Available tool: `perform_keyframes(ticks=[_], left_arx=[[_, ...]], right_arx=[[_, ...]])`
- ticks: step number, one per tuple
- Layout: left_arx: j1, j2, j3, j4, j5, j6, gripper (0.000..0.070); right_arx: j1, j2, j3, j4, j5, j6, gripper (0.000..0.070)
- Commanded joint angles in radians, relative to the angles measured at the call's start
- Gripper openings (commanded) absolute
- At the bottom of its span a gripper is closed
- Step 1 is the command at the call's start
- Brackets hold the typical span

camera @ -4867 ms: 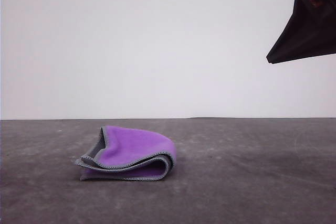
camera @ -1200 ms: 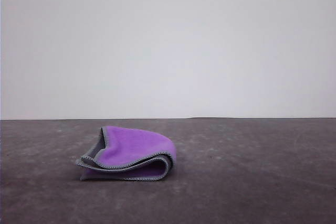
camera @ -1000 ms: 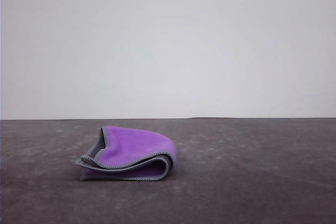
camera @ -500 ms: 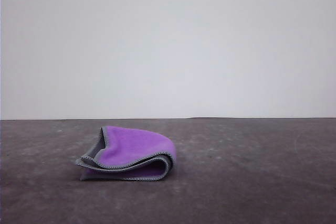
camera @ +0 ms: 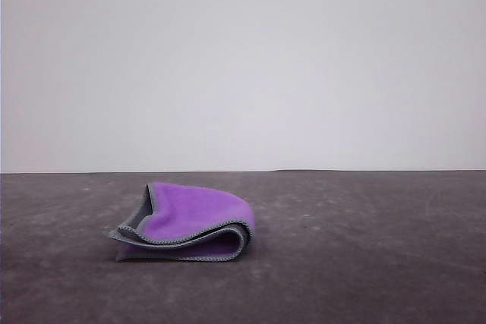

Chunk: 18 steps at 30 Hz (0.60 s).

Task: Fold clothes

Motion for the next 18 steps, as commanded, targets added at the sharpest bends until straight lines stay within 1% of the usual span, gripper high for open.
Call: perform_keyframes(ticks=[1, 18], left_arx=[[0.0, -0.001, -0.019, 0.011, 0.001, 0.009, 0.0], [0.0, -0.001, -0.019, 0.011, 0.001, 0.009, 0.0]], right_arx=[[0.0, -0.002, -0.005, 0.009, 0.0, 0.011, 0.0015], [0.0, -0.002, -0.005, 0.009, 0.0, 0.011, 0.0015]])
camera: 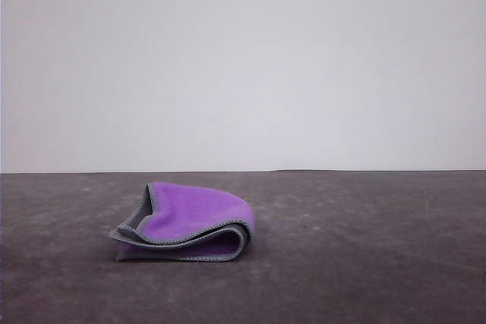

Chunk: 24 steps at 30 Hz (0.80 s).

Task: Fold clothes

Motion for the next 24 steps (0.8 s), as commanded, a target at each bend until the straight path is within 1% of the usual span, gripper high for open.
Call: perform_keyframes(ticks=[1, 24], left_arx=[[0.0, -0.001, -0.019, 0.011, 0.001, 0.009, 0.0], [0.0, -0.001, -0.019, 0.011, 0.001, 0.009, 0.0]], right_arx=[[0.0, -0.002, -0.005, 0.009, 0.0, 0.011, 0.0015], [0.0, -0.002, -0.005, 0.009, 0.0, 0.011, 0.0015]])
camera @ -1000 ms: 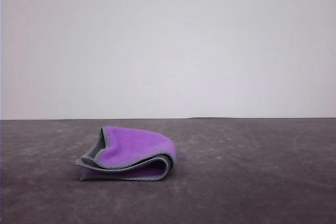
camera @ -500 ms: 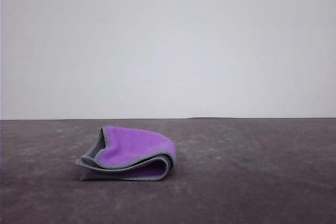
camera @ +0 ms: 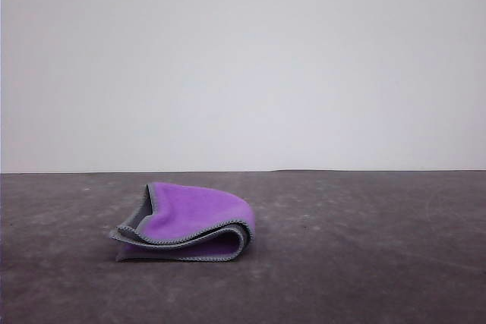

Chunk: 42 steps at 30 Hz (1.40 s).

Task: Fold clothes

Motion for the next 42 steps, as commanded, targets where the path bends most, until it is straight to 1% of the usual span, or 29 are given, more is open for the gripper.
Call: perform_keyframes(ticks=[1, 42], left_arx=[[0.0, -0.001, -0.019, 0.012, 0.001, 0.009, 0.0], [0.0, -0.001, -0.019, 0.011, 0.001, 0.009, 0.0]], right_arx=[[0.0, -0.002, -0.005, 0.01, 0.0, 0.011, 0.0015], [0.0, -0.002, -0.005, 0.009, 0.0, 0.011, 0.0015]])
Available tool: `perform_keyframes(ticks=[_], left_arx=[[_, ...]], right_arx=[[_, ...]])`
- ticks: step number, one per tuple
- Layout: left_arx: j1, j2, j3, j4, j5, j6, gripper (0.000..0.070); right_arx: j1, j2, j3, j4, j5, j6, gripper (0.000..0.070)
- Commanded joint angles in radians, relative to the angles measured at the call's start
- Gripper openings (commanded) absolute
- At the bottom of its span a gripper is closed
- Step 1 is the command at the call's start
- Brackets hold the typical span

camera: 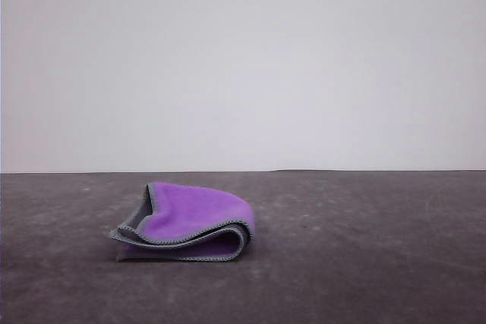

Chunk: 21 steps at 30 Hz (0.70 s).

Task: Fold clothes

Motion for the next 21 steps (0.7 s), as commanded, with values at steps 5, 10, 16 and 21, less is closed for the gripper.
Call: perform_keyframes(ticks=[5, 10, 16, 21], left_arx=[[0.0, -0.001, -0.019, 0.012, 0.001, 0.009, 0.0], [0.0, -0.001, -0.019, 0.012, 0.001, 0.009, 0.0], [0.0, -0.001, -0.019, 0.011, 0.001, 0.009, 0.0], [0.0, -0.001, -0.019, 0.012, 0.001, 0.009, 0.0]], right_arx=[[0.0, -0.002, -0.005, 0.009, 0.0, 0.011, 0.0015], [0.0, -0.002, -0.005, 0.009, 0.0, 0.011, 0.0015], [0.0, -0.002, -0.005, 0.009, 0.0, 0.011, 0.0015], [0.0, -0.002, -0.005, 0.009, 0.0, 0.011, 0.0015]])
